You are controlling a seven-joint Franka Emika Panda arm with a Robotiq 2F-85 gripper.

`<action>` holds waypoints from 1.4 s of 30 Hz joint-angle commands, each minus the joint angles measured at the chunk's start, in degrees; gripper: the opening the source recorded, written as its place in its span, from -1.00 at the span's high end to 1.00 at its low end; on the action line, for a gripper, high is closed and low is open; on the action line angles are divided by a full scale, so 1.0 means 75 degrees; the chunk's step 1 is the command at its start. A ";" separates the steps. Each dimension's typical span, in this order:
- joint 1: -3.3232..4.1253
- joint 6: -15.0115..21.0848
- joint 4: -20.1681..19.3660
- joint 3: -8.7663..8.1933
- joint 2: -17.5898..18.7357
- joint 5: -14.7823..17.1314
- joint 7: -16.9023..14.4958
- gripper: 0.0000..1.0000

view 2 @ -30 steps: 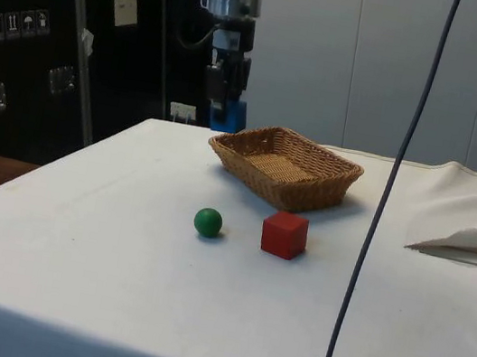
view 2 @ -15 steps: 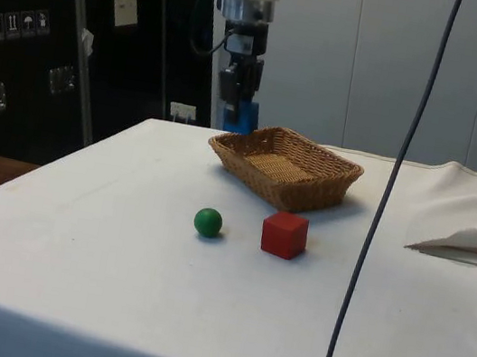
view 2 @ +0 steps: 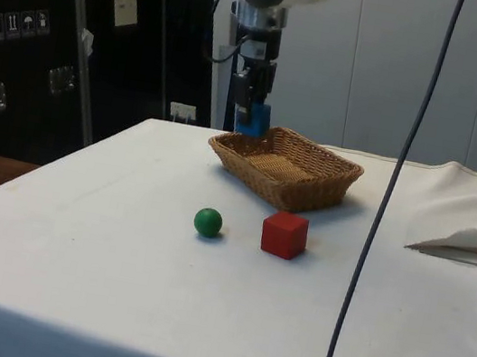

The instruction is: Place all non-red objects into the basket.

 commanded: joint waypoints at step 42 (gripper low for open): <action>-0.0069 0.0565 -0.0260 -0.0046 0.0466 0.0718 -0.0313 -1.00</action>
